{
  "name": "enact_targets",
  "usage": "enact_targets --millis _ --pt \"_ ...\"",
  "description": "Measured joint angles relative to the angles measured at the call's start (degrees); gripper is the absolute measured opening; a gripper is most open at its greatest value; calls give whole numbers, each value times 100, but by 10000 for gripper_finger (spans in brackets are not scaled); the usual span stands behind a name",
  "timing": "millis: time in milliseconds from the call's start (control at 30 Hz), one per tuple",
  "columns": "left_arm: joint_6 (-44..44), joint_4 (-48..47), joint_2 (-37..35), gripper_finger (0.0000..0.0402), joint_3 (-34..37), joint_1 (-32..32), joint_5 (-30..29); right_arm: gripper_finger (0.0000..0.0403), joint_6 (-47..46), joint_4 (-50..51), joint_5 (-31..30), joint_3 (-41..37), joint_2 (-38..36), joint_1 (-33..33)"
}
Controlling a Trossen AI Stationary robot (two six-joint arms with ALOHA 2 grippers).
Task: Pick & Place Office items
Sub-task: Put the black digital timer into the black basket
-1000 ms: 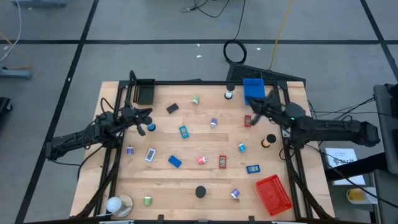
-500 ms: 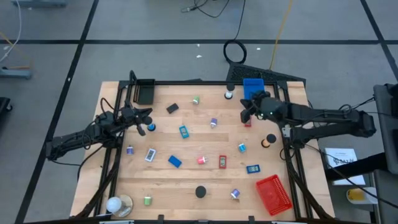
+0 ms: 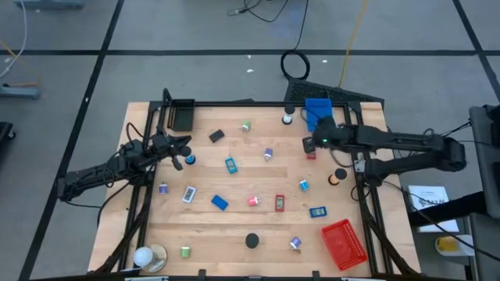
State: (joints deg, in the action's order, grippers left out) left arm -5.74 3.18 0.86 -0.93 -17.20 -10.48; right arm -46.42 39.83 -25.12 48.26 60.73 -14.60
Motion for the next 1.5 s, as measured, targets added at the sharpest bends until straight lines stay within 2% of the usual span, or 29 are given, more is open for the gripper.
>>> enact_targets --millis 133,300,700,967,1167,1300,1400,1500 --pt "0 0 0 33 0 -1 0 22 65 -88 484 -2 509 -273" --pt "0 0 0 33 0 -1 0 71 204 -78 1156 -2 754 -627" --pt "0 2 0 33 0 -1 0 198 199 98 1342 -2 702 -891" --pt "0 0 0 33 0 -1 4 246 -11 25 1331 -162 702 -621" --pt "0 1 -2 33 0 -1 2 254 -134 -345 1314 -516 704 -585" --pt "0 0 -2 33 0 -1 2 241 140 -747 1147 -696 702 -541" --pt "0 1 -2 33 0 -1 2 206 606 -1048 989 -782 704 -401" --pt "52 8 -2 33 0 -1 2 151 1070 -1276 471 -782 704 -164"
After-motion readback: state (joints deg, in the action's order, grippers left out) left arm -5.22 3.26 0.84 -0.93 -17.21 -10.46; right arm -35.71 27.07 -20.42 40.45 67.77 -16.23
